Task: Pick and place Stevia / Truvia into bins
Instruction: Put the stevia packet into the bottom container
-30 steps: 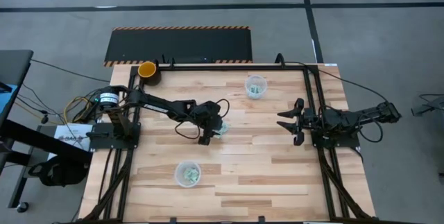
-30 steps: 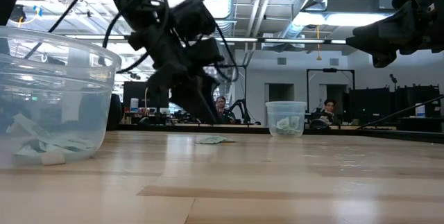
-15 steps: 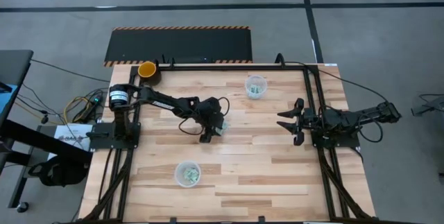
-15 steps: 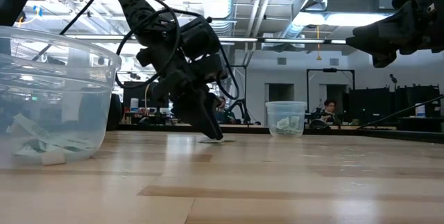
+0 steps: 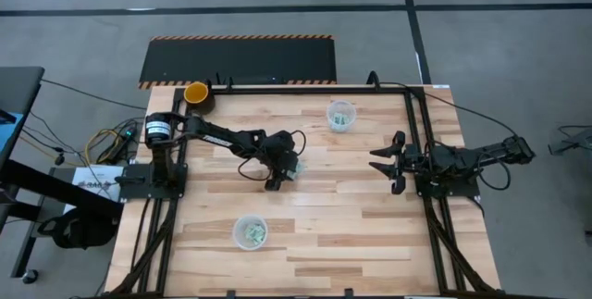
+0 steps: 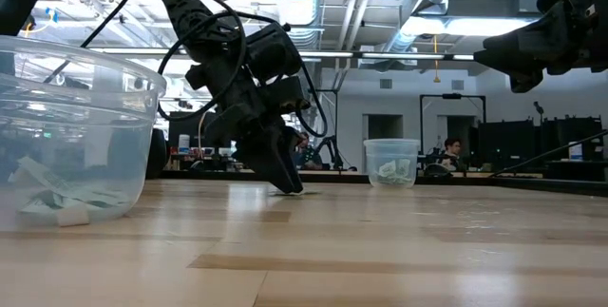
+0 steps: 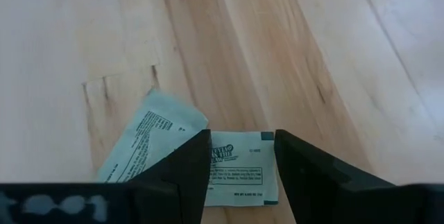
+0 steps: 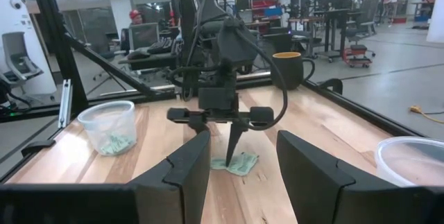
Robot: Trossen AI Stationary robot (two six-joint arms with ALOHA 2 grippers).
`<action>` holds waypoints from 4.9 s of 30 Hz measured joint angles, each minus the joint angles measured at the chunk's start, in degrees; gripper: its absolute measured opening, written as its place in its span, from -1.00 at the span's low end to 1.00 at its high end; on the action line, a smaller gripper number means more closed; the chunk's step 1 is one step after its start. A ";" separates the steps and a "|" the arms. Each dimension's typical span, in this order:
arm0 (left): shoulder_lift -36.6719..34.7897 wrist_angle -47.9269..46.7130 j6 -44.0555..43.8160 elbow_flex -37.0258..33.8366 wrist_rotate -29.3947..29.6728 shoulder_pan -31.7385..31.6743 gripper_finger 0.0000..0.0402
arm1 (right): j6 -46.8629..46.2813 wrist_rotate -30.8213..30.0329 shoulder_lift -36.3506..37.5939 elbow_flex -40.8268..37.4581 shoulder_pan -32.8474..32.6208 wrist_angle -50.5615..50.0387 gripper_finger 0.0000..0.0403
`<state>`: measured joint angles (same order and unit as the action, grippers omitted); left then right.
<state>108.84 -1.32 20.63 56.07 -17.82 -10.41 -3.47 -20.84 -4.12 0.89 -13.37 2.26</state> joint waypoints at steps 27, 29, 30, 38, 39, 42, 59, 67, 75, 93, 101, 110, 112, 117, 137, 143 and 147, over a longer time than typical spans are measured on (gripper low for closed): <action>-1.08 -1.06 1.20 -0.15 2.69 0.30 -0.91 | -0.01 0.00 0.02 -0.02 0.00 0.00 -0.21; -2.21 -1.38 0.77 -0.17 4.11 0.80 -0.91 | -0.01 0.00 0.02 0.00 0.02 0.02 -0.21; -2.92 -1.54 0.70 -0.17 5.05 1.19 -0.90 | 0.00 0.00 0.00 0.00 0.00 0.02 -0.21; -9.79 -5.44 0.14 -0.13 16.38 6.64 -0.90 | -0.01 0.00 0.00 0.00 0.01 0.00 -0.21; -10.83 -6.73 -0.26 -0.13 18.10 7.42 -0.90 | 0.01 0.00 0.01 0.00 0.00 -0.02 -0.21; -14.60 -10.68 -2.63 -0.13 22.04 10.00 -0.90 | -0.01 0.00 0.02 0.00 0.00 -0.02 -0.21; -37.55 -24.62 -20.22 -0.07 16.12 33.40 -0.90 | 0.00 0.00 0.00 0.00 0.01 -0.04 -0.21; -34.58 -24.19 -21.95 -0.02 15.91 40.33 -0.90 | 0.01 0.00 0.00 -0.01 0.00 -0.02 -0.21; -29.00 -22.14 -22.67 -0.09 9.42 39.57 -0.88 | 0.01 0.00 0.00 0.00 0.02 -0.05 -0.21; -28.89 -22.14 -21.32 -0.11 8.06 38.42 -0.37 | -0.01 0.00 0.00 0.00 0.00 -0.07 -0.21; -28.89 -22.43 -20.79 -0.10 7.82 37.74 -0.37 | 0.01 0.00 0.02 0.00 0.02 -0.07 -0.21; -28.89 -22.79 -19.29 -0.09 6.27 36.08 -0.37 | 0.00 0.00 0.00 0.00 0.01 -0.08 -0.21; -28.93 -22.78 -18.13 -0.10 5.44 35.21 -0.37 | 0.01 0.00 0.00 -0.01 0.01 -0.07 -0.21; -29.82 -22.77 -13.15 -0.09 2.89 30.68 -0.37 | -0.01 0.00 0.00 0.00 0.00 -0.08 -0.21; -30.03 -23.65 -5.84 -0.09 2.85 19.03 -0.37 | 0.01 0.00 0.00 0.00 0.02 -0.09 -0.21; -29.97 -23.94 -7.04 1.95 11.05 25.10 -0.37 | 0.00 0.00 0.00 -0.01 0.02 -0.09 -0.21; -29.97 -25.25 -8.21 5.09 13.64 28.88 -0.37 | -0.01 0.00 0.02 0.00 0.02 -0.09 -0.21</action>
<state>78.87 -26.57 12.42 61.17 -4.18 18.47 -3.49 -20.84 -4.10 0.88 -13.34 2.17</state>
